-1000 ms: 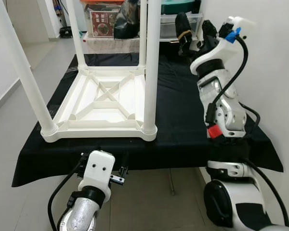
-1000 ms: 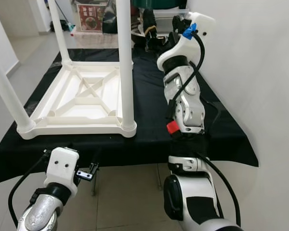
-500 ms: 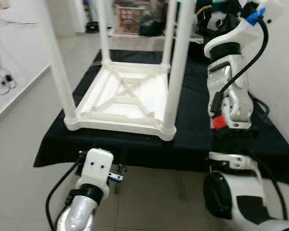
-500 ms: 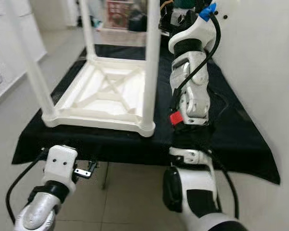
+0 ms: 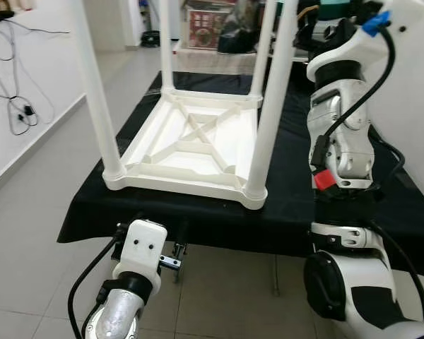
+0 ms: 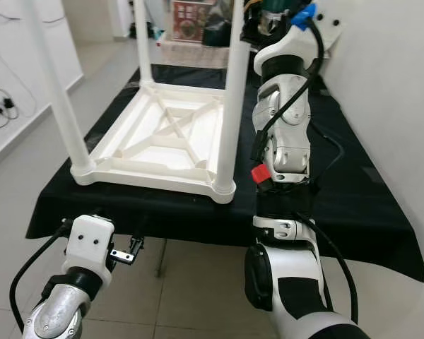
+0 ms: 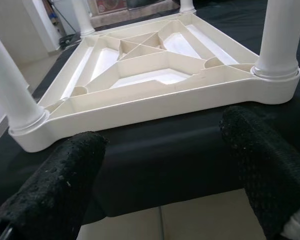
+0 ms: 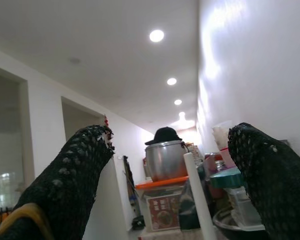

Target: Building children table

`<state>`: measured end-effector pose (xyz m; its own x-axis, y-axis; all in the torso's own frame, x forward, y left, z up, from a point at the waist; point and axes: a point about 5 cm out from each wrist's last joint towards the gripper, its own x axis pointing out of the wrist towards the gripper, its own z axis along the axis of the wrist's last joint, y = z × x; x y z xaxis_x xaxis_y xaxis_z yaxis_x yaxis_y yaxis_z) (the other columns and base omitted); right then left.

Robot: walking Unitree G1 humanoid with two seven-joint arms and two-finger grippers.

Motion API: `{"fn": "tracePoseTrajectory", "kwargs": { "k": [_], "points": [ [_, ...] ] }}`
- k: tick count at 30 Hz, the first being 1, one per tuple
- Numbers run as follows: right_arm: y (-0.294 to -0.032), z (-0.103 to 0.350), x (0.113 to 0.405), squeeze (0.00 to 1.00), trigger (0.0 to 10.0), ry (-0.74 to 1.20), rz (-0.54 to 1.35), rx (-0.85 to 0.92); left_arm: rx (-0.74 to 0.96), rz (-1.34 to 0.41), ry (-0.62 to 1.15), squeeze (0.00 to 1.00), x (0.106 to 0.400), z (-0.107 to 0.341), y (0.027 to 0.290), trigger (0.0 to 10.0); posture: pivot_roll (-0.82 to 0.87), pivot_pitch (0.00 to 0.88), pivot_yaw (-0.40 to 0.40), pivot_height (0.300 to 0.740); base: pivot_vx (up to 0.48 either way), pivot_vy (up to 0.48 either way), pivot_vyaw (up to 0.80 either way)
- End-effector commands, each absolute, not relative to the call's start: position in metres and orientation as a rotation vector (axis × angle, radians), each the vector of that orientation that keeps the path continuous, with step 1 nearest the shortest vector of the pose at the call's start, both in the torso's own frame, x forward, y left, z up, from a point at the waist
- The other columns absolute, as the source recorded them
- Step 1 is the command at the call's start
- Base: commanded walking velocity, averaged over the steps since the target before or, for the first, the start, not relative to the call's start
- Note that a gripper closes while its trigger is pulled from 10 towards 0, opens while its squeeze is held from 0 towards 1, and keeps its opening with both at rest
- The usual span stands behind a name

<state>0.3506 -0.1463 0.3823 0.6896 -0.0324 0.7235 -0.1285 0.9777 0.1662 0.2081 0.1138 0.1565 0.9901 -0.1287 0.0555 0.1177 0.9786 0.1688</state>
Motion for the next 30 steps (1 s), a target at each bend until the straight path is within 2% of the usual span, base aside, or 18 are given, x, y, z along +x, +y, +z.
{"fn": "tracePoseTrajectory", "kwargs": {
  "k": [1, 7, 15, 19, 25, 30],
  "points": [
    [-0.141, 0.375, 0.354, 0.0, 10.0, -0.771, 0.067, 0.184, 0.171, -0.124, -0.047, 0.0, 0.208, 0.154, 0.114, 10.0, 0.1, 0.053, -0.046, 0.74, 0.0, 0.0, 0.0],
    [-0.131, 0.372, 0.353, 0.0, 10.0, -0.762, 0.154, 0.278, 0.175, -0.12, -0.044, 0.0, 0.207, 0.153, 0.114, 10.0, 0.1, 0.045, -0.049, 0.74, 0.0, 0.0, 0.0],
    [-0.142, 0.378, 0.354, 0.0, 10.0, -0.794, 0.089, 0.355, 0.174, -0.125, -0.04, 0.0, 0.207, 0.152, 0.114, 10.0, 0.1, 0.039, -0.049, 0.74, 0.0, 0.0, 0.0],
    [-0.137, 0.385, 0.351, 0.0, 10.0, -0.818, 0.155, 0.394, 0.178, -0.124, -0.038, 0.0, 0.207, 0.151, 0.114, 10.0, 0.1, 0.038, -0.048, 0.74, 0.0, 0.0, 0.0],
    [-0.105, 0.376, 0.345, 0.0, 10.0, -0.784, 0.329, 0.355, 0.17, -0.128, -0.044, 0.0, 0.206, 0.153, 0.112, 10.0, 0.1, 0.033, -0.051, 0.74, 0.0, 0.0, 0.0],
    [-0.092, 0.364, 0.349, 0.0, 10.0, -0.723, 0.37, 0.3, 0.168, -0.128, -0.046, 0.0, 0.206, 0.153, 0.112, 10.0, 0.1, 0.036, -0.052, 0.74, 0.0, 0.0, 0.0]
  ]
}}
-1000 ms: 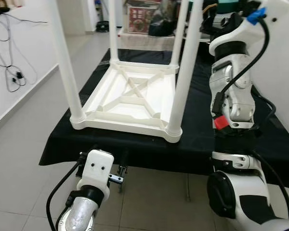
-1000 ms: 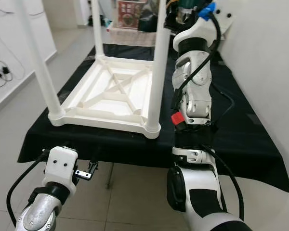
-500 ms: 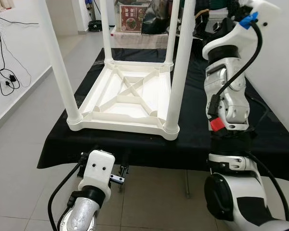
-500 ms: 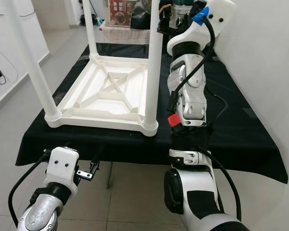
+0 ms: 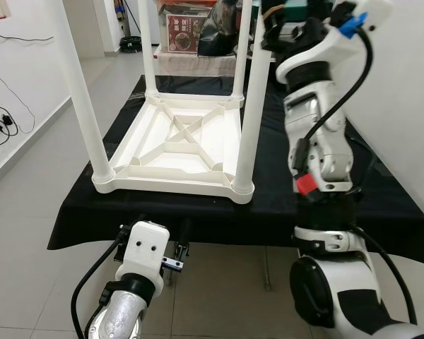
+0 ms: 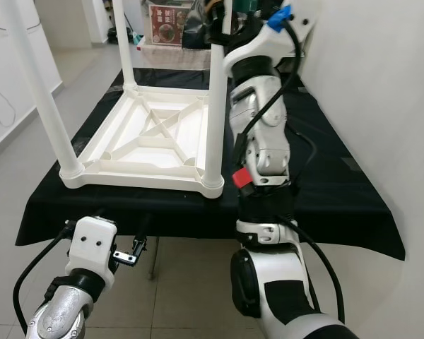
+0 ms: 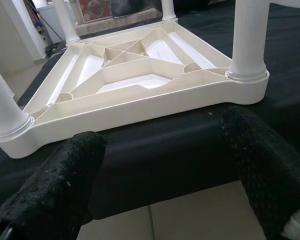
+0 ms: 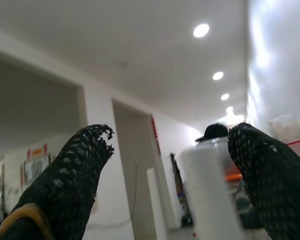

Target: Building children table

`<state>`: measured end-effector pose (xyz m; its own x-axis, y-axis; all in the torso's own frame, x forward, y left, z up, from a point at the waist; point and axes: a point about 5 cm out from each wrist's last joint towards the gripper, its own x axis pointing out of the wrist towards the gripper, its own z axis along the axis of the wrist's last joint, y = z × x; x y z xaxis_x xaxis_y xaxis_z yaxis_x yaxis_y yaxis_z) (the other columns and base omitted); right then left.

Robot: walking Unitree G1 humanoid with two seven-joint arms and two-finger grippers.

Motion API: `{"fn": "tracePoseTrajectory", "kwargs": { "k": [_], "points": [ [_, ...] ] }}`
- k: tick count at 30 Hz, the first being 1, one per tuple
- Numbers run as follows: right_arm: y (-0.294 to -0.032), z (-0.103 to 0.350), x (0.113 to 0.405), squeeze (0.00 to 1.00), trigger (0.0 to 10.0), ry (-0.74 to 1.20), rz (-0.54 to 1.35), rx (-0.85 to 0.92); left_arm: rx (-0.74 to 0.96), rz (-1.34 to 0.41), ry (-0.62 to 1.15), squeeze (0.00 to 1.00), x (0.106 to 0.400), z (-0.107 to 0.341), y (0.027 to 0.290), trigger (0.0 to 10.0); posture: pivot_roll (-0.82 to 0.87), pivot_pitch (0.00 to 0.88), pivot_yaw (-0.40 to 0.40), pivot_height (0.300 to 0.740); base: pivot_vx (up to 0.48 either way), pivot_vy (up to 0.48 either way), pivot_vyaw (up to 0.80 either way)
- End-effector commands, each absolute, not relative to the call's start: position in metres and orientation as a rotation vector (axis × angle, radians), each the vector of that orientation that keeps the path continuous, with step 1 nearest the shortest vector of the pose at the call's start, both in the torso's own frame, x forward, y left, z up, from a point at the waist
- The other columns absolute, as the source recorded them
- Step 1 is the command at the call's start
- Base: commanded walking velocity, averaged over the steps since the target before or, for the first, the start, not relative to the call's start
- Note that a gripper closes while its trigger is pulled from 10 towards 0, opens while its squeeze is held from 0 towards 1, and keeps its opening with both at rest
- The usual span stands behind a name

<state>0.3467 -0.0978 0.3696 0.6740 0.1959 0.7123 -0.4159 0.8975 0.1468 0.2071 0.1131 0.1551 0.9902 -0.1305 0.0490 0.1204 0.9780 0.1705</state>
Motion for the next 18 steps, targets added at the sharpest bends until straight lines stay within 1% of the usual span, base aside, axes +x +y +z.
{"fn": "tracePoseTrajectory", "kwargs": {
  "k": [1, 2, 3, 4, 5, 6, 12, 18],
  "points": [
    [-0.089, 0.36, 0.351, 0.0, 10.0, -0.703, 0.383, 0.29, 0.166, -0.127, -0.047, 0.0, 0.206, 0.153, 0.112, 10.0, 0.1, 0.036, -0.052, 0.74, 0.0, 0.0, 0.0],
    [-0.089, 0.36, 0.351, 0.0, 10.0, -0.703, 0.383, 0.29, 0.166, -0.127, -0.047, 0.0, 0.206, 0.153, 0.112, 10.0, 0.1, 0.036, -0.052, 0.74, 0.0, 0.0, 0.0],
    [-0.082, 0.345, 0.36, 0.0, 10.0, -0.63, 0.373, 0.214, 0.165, -0.13, -0.047, 0.0, 0.206, 0.153, 0.111, 10.0, 0.09, 0.038, -0.054, 0.74, 0.0, 0.0, 0.0],
    [-0.08, 0.34, 0.363, 0.0, 10.0, -0.603, 0.364, 0.181, 0.165, -0.13, -0.047, 0.0, 0.206, 0.153, 0.111, 10.0, 0.09, 0.038, -0.054, 0.74, 0.0, 0.0, 0.0],
    [-0.08, 0.34, 0.363, 0.0, 10.0, -0.603, 0.364, 0.181, 0.165, -0.13, -0.047, 0.0, 0.206, 0.153, 0.111, 10.0, 0.09, 0.038, -0.054, 0.74, 0.0, 0.0, 0.0],
    [-0.078, 0.333, 0.37, 0.0, 10.0, -0.555, 0.344, 0.169, 0.165, -0.13, -0.049, 0.0, 0.206, 0.154, 0.11, 10.0, 0.1, 0.043, -0.06, 0.74, 0.0, 0.0, 0.0],
    [-0.079, 0.334, 0.374, 0.0, 10.0, -0.55, 0.312, 0.186, 0.165, -0.129, -0.052, 0.0, 0.205, 0.155, 0.11, 10.0, 0.1, 0.049, -0.067, 0.74, 0.0, 0.0, 0.0],
    [-0.085, 0.347, 0.377, 0.0, 10.0, -0.584, 0.279, 0.224, 0.163, -0.128, -0.05, 0.0, 0.204, 0.155, 0.11, 10.0, 0.1, 0.059, -0.071, 0.74, 0.0, 0.0, 0.0]
  ]
}}
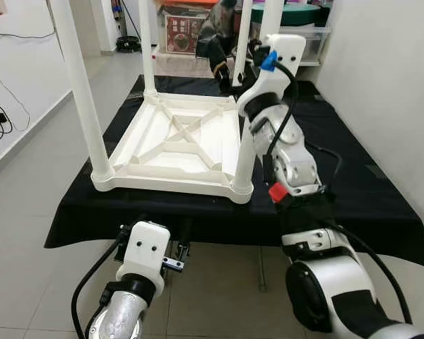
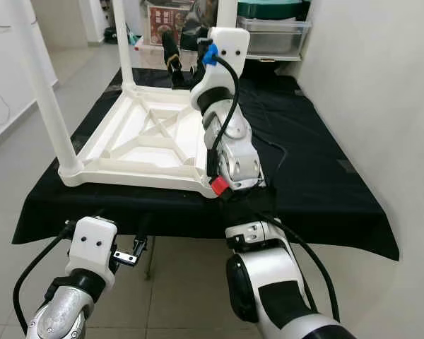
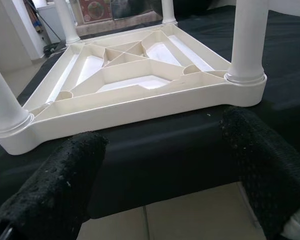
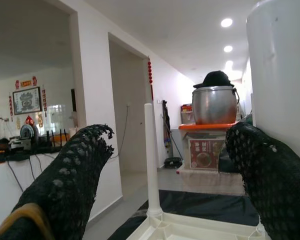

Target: Building children table

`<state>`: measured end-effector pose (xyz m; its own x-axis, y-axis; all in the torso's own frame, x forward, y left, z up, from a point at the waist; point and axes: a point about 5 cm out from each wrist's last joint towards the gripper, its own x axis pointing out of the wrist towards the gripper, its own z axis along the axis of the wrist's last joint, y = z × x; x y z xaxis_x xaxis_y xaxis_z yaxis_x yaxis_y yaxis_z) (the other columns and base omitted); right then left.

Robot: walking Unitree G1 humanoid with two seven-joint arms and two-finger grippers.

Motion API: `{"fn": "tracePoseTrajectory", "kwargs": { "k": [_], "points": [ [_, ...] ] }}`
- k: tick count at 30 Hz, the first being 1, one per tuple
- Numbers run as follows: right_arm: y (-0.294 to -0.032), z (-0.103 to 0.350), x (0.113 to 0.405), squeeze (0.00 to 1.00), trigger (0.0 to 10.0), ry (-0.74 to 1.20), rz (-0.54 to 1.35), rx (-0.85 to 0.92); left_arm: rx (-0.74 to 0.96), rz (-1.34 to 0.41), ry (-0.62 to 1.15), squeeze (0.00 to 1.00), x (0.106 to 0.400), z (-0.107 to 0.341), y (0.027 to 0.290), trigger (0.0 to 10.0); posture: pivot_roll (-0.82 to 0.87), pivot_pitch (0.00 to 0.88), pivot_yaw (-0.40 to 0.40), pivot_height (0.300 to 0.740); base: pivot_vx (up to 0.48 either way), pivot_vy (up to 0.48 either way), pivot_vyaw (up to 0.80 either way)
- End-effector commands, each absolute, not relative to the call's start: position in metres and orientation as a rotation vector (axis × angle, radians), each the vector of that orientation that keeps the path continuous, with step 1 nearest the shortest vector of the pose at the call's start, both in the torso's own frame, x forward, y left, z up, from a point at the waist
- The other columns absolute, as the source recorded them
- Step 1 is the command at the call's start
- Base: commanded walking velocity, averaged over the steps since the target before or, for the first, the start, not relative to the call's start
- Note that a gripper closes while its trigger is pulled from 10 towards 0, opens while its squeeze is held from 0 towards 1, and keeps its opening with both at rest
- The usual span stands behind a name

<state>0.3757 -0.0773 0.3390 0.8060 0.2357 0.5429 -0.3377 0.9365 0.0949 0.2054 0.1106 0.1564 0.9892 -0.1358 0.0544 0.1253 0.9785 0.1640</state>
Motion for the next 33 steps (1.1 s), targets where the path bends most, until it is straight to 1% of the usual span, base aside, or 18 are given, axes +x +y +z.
{"fn": "tracePoseTrajectory", "kwargs": {
  "k": [1, 2, 4, 6, 8, 9, 13, 15, 17, 29, 31, 33],
  "points": [
    [-0.085, 0.347, 0.377, 0.0, 10.0, -0.584, 0.279, 0.224, 0.163, -0.128, -0.05, 0.0, 0.204, 0.155, 0.11, 10.0, 0.1, 0.059, -0.071, 0.74, 0.0, 0.0, 0.0],
    [-0.085, 0.355, 0.373, 0.0, 10.0, -0.633, 0.306, 0.26, 0.162, -0.129, -0.05, 0.0, 0.204, 0.155, 0.109, 10.0, 0.1, 0.063, -0.067, 0.74, 0.0, 0.0, 0.0],
    [-0.085, 0.355, 0.373, 0.0, 10.0, -0.633, 0.306, 0.26, 0.162, -0.129, -0.05, 0.0, 0.204, 0.155, 0.109, 10.0, 0.1, 0.063, -0.067, 0.74, 0.0, 0.0, 0.0],
    [-0.085, 0.368, 0.365, 0.0, 10.0, -0.714, 0.352, 0.317, 0.171, -0.145, -0.079, 0.0, 0.203, 0.159, 0.108, 10.0, 0.1, 0.065, -0.068, 0.74, 0.0, 0.0, 0.0],
    [-0.086, 0.372, 0.363, 0.0, 10.0, -0.736, 0.353, 0.324, 0.178, -0.156, -0.098, 0.0, 0.203, 0.161, 0.107, 10.0, 0.1, 0.065, -0.068, 0.74, 0.0, 0.0, 0.0],
    [-0.092, 0.377, 0.361, 0.0, 10.0, -0.772, 0.274, 0.289, 0.15, -0.195, -0.126, 0.0, 0.2, 0.165, 0.1, 10.0, 0.1, 0.066, -0.067, 0.74, 0.0, 0.0, 0.0],
    [-0.097, 0.377, 0.362, 0.0, 10.0, -0.78, 0.211, 0.262, 0.133, -0.223, -0.143, 0.0, 0.199, 0.167, 0.095, 10.0, 0.1, 0.066, -0.067, 0.74, 0.0, 0.0, 0.0],
    [-0.098, 0.37, 0.37, 0.0, 10.0, -0.721, 0.184, 0.241, 0.135, -0.259, -0.179, 0.0, 0.197, 0.173, 0.091, 10.0, 0.1, 0.069, -0.064, 0.74, 0.0, 0.0, 0.0],
    [-0.098, 0.368, 0.371, 0.0, 10.0, -0.711, 0.188, 0.245, 0.134, -0.262, -0.184, 0.0, 0.197, 0.173, 0.091, 10.0, 0.1, 0.069, -0.064, 0.74, 0.0, 0.0, 0.0],
    [-0.085, 0.343, 0.384, 0.0, 10.0, -0.578, 0.231, 0.248, 0.139, -0.257, -0.17, 0.0, 0.197, 0.172, 0.091, 10.0, 0.09, 0.078, -0.07, 0.74, 0.0, 0.0, 0.0],
    [-0.081, 0.329, 0.391, 0.0, 10.0, -0.502, 0.214, 0.186, 0.136, -0.258, -0.172, 0.0, 0.196, 0.172, 0.09, 10.0, 0.09, 0.081, -0.075, 0.74, 0.0, 0.0, 0.0],
    [-0.081, 0.325, 0.393, 0.0, 10.0, -0.48, 0.206, 0.179, 0.136, -0.258, -0.172, 0.0, 0.196, 0.172, 0.09, 10.0, 0.09, 0.081, -0.075, 0.74, 0.0, 0.0, 0.0]
  ]
}}
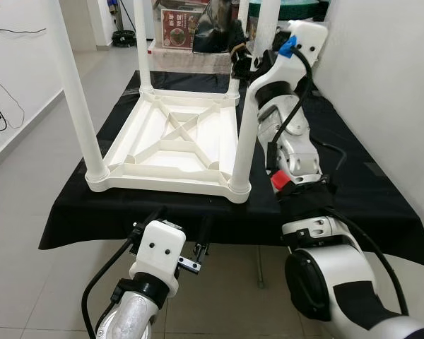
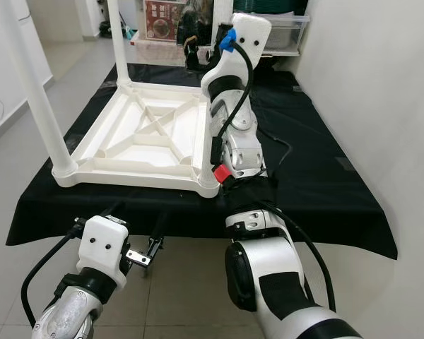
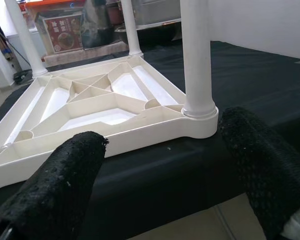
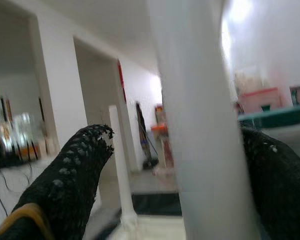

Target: Building children table

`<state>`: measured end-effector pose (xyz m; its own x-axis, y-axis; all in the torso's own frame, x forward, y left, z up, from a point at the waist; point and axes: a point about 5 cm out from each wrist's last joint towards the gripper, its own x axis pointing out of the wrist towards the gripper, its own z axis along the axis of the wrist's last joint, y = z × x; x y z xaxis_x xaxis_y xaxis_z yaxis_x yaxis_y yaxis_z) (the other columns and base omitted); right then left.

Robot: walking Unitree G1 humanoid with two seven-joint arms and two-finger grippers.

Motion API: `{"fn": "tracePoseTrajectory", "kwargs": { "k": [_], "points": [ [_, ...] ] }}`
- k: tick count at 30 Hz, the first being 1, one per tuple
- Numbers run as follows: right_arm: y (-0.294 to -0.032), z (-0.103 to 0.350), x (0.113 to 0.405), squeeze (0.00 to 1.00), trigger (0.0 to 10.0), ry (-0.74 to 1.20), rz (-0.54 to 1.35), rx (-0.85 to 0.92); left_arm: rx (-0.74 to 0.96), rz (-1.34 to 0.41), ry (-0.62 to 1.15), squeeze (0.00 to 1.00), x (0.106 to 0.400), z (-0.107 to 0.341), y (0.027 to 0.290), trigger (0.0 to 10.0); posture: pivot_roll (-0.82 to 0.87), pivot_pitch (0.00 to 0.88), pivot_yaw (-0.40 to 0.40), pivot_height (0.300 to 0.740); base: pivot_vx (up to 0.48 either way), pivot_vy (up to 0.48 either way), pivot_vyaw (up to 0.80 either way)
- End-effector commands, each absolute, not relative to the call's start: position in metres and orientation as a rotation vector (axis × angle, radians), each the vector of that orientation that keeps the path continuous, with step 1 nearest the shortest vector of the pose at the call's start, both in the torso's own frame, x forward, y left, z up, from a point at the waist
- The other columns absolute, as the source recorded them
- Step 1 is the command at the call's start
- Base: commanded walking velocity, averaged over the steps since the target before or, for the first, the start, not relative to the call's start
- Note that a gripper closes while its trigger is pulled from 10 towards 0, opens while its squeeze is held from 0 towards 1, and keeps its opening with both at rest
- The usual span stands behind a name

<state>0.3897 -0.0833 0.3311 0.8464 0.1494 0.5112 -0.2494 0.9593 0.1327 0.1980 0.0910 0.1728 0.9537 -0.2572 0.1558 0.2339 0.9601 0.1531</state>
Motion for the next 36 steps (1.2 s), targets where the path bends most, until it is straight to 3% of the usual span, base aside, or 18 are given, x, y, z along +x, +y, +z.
{"fn": "tracePoseTrajectory", "kwargs": {
  "k": [1, 2, 3, 5, 6, 7, 17, 24, 29, 31, 32, 36],
  "points": [
    [-0.081, 0.325, 0.393, 0.0, 10.0, -0.48, 0.206, 0.179, 0.136, -0.258, -0.172, 0.0, 0.196, 0.172, 0.09, 10.0, 0.09, 0.081, -0.075, 0.74, 0.0, 0.0, 0.0],
    [-0.082, 0.322, 0.397, 0.0, 10.0, -0.453, 0.19, 0.179, 0.136, -0.257, -0.171, 0.0, 0.196, 0.172, 0.09, 10.0, 0.1, 0.084, -0.077, 0.74, 0.0, 0.0, 0.0],
    [-0.085, 0.32, 0.401, 0.0, 4.9, -0.427, 0.164, 0.181, 0.136, -0.256, -0.17, 0.0, 0.195, 0.172, 0.09, 10.0, 0.1, 0.091, -0.079, 0.74, 0.0, 0.0, 0.0],
    [-0.085, 0.32, 0.401, 0.0, 4.9, -0.427, 0.164, 0.181, 0.136, -0.256, -0.17, 0.0, 0.195, 0.172, 0.09, 10.0, 0.1, 0.091, -0.079, 0.74, 0.0, 0.0, 0.0],
    [-0.087, 0.319, 0.403, 0.0, 4.0, -0.417, 0.155, 0.176, 0.135, -0.255, -0.169, 0.0, 0.195, 0.172, 0.09, 10.0, 0.09, 0.093, -0.078, 0.74, 0.0, 0.0, 0.0],
    [-0.088, 0.318, 0.405, 0.0, 0.0, -0.4, 0.145, 0.173, 0.134, -0.255, -0.169, 0.0, 0.195, 0.172, 0.09, 10.0, 0.09, 0.098, -0.078, 0.74, 0.0, 0.0, 0.0],
    [-0.096, 0.305, 0.414, 0.0, 0.0, -0.303, 0.112, 0.16, 0.131, -0.258, -0.169, 0.0, 0.193, 0.175, 0.088, 10.0, 0.09, 0.12, -0.079, 0.74, 0.0, 0.0, 0.0],
    [-0.099, 0.288, 0.421, 0.0, 0.0, -0.174, 0.17, 0.375, 0.13, -0.268, -0.168, 0.0, 0.192, 0.176, 0.086, 10.0, 0.1, 0.13, -0.076, 0.74, 0.0, 0.0, 0.0],
    [-0.113, 0.262, 0.426, 0.0, 0.0, -0.008, 0.181, 0.653, 0.141, -0.282, -0.176, 0.0, 0.193, 0.179, 0.087, 10.0, 0.11, 0.131, -0.077, 0.74, 0.0, 0.0, 0.0],
    [-0.114, 0.259, 0.426, 0.0, 0.0, 0.006, 0.183, 0.669, 0.141, -0.283, -0.177, 0.0, 0.193, 0.179, 0.087, 10.0, 0.11, 0.131, -0.077, 0.74, 0.0, 0.0, 0.0],
    [-0.119, 0.251, 0.426, 0.0, 0.0, 0.041, 0.163, 0.78, 0.144, -0.283, -0.178, 0.0, 0.194, 0.179, 0.087, 10.0, 0.11, 0.128, -0.077, 0.74, 0.0, 0.0, 0.0],
    [-0.119, 0.246, 0.425, 0.0, 0.0, 0.067, 0.164, 0.863, 0.145, -0.283, -0.178, 0.0, 0.194, 0.179, 0.087, 10.0, 0.11, 0.127, -0.074, 0.74, 0.0, 0.0, 0.0]
  ]
}}
